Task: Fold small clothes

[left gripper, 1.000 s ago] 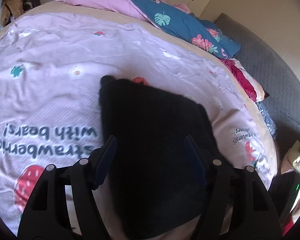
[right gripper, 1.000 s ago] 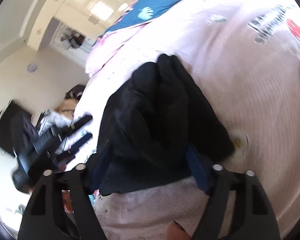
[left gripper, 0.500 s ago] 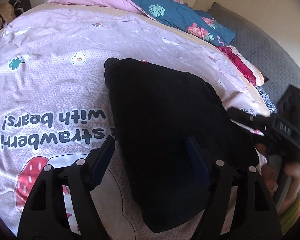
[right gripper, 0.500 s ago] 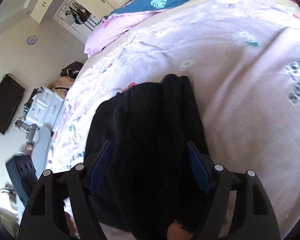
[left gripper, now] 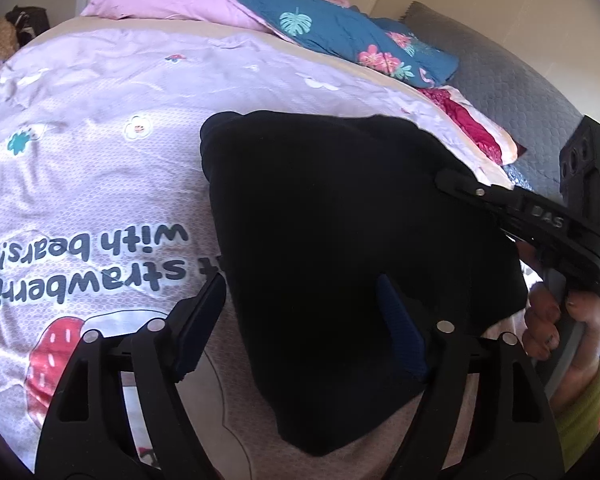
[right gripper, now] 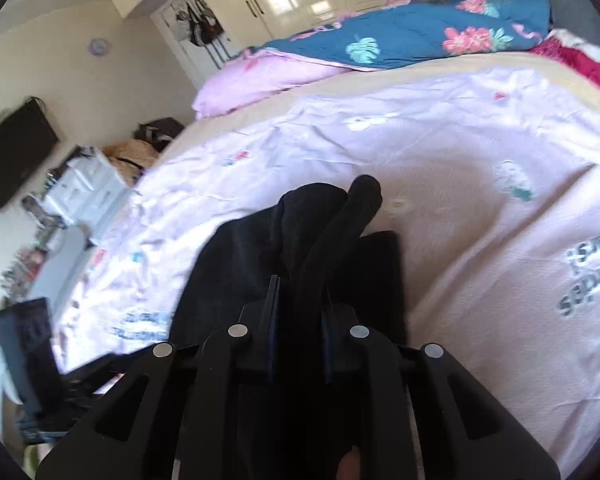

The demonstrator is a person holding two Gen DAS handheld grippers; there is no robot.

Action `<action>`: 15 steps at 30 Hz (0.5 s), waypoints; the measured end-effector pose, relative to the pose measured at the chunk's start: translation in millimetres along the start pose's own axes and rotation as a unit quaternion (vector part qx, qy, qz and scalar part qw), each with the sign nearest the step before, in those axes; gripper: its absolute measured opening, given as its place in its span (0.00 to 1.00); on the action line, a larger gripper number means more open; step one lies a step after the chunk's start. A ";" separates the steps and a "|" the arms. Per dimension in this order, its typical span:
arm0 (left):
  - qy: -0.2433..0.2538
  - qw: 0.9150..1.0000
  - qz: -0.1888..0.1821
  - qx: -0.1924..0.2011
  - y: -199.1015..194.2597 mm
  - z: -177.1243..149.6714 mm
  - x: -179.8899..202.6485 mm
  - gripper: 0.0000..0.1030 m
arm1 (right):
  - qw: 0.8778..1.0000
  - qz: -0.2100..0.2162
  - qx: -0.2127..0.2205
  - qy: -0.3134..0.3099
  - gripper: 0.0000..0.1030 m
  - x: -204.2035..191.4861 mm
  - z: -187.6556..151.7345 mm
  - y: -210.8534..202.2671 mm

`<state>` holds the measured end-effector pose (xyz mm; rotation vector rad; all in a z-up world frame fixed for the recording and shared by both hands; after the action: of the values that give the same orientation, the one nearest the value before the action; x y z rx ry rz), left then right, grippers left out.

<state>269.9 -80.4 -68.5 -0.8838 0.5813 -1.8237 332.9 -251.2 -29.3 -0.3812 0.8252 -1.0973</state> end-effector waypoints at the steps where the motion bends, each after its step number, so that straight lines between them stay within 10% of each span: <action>1: 0.005 1.000 0.001 -0.003 1.5 -1.7 2.3 0.68 | 1.000 -0.008 -0.011 0.001 0.15 6.3 -5.3 5.1; 15: 0.012 1.000 0.007 -0.016 7.3 -6.3 7.0 0.71 | 0.995 -0.092 -0.028 -0.008 0.38 27.2 -29.6 22.7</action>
<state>267.4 -89.7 -75.5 -0.8773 0.6331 -1.8185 330.7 -262.3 -74.1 -0.5199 0.8198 -1.2419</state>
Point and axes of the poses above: each gripper's, at about its wrist camera, not at the fingertips, and y roughly the way its jaws point, x to its right, z to its top, the point moved 8 cm from there along y, roughly the way its jaws point, and after that the axes turned 2 degrees about y, right-handed, at the moved point
